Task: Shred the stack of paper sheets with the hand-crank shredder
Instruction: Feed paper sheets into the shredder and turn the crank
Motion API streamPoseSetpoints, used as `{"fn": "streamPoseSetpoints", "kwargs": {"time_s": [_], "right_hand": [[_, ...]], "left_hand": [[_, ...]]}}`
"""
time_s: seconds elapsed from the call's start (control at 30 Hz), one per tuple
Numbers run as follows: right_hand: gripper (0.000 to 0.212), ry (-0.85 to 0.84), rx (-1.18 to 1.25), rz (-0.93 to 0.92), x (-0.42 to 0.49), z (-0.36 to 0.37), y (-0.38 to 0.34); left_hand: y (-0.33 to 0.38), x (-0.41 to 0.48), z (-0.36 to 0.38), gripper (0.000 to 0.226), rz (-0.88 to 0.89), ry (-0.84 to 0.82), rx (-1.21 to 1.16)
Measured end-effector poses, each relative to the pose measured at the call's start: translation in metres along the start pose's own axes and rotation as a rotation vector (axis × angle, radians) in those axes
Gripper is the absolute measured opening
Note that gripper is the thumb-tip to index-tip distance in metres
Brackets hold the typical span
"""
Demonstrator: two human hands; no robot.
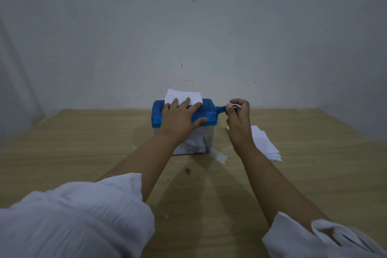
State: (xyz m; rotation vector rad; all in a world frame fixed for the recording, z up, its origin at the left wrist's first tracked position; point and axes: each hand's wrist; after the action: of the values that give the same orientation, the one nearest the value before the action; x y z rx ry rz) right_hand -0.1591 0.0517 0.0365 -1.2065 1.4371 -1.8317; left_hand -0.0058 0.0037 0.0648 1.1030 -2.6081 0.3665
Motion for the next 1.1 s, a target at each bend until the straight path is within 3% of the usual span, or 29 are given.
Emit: {"fn": "streamPoseSetpoints", "kwargs": {"time_s": [0.2, 0.47, 0.73, 0.9, 1.1], "right_hand": [[0.008, 0.029, 0.073, 0.065, 0.032, 0.007, -0.021], [0.028, 0.127, -0.129, 0.170, 0.080, 0.026, -0.026], [0.038, 0.015, -0.269, 0.440, 0.085, 0.024, -0.018], [0.013, -0.033, -0.144, 0.672, 0.068, 0.022, 0.002], [0.027, 0.088, -0.333, 0.515, 0.043, 0.025, 0.043]], "left_hand": [[-0.001, 0.001, 0.001, 0.059, 0.026, 0.033, -0.051], [-0.007, 0.000, 0.006, 0.058, 0.054, 0.094, -0.051], [-0.010, -0.001, 0.011, 0.059, 0.073, 0.132, -0.052], [-0.008, -0.003, 0.012, 0.060, 0.074, 0.151, -0.050], [-0.007, -0.004, 0.011, 0.069, 0.054, 0.136, -0.041]]}}
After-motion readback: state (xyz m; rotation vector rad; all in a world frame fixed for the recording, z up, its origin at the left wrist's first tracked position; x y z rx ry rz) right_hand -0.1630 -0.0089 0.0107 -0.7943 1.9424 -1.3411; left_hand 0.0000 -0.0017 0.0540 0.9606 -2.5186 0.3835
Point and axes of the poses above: each hand's wrist, its own x-axis towards the middle knuckle, its own z-axis out of the palm, y = z × x, and after that the axes turned 14 degrees about z, right-handed
